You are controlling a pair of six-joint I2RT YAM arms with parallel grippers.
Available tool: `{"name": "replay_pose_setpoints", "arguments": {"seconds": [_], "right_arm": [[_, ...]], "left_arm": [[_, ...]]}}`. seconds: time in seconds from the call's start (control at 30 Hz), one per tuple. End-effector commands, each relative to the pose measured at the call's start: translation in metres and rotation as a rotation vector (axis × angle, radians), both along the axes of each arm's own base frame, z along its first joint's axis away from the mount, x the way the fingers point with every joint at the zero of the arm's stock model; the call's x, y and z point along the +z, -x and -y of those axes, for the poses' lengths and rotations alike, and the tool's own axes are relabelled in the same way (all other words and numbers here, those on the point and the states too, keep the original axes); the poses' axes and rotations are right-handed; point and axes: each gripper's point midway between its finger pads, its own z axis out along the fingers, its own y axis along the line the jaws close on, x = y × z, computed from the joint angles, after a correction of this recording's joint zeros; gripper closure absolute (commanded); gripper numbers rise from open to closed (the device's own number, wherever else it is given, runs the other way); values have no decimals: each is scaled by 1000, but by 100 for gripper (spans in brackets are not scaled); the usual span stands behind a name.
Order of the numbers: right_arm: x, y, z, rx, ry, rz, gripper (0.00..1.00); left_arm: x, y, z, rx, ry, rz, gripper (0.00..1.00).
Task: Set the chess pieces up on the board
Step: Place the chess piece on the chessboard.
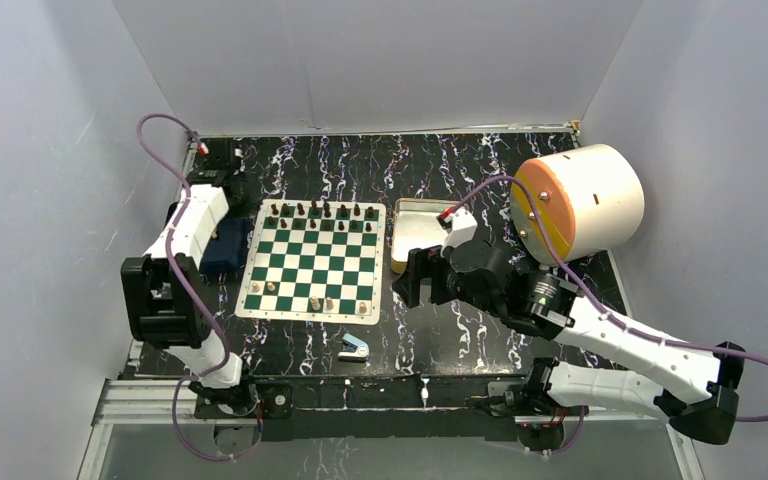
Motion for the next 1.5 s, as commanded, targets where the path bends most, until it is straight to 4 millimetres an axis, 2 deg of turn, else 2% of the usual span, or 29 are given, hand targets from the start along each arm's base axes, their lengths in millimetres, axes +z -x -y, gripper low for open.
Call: {"name": "replay_pose_setpoints", "arguments": {"seconds": [0.0, 0.33, 0.47, 0.73, 0.93, 1.23, 1.47], "right_arm": [[12, -1, 14, -54, -54, 19, 1], [13, 1, 25, -71, -43, 25, 1], [11, 4, 29, -75, -61, 13, 1], [10, 4, 26, -70, -58, 5, 1], [7, 5, 22, -59, -61, -6, 1], [12, 6, 27, -66, -65, 0, 1], [14, 4, 28, -75, -57, 8, 1]], "left_arm": [[23, 23, 31, -67, -17, 19, 85], [32, 62, 75, -121, 0, 18, 85], [24, 84, 88, -141, -11, -2, 85], [-8, 119, 90, -133, -42, -62, 85], [-27, 130, 94, -120, -62, -69, 86], [-65, 133, 97, -87, -39, -75, 86], [-81, 135, 95, -88, -59, -95, 86]]}}
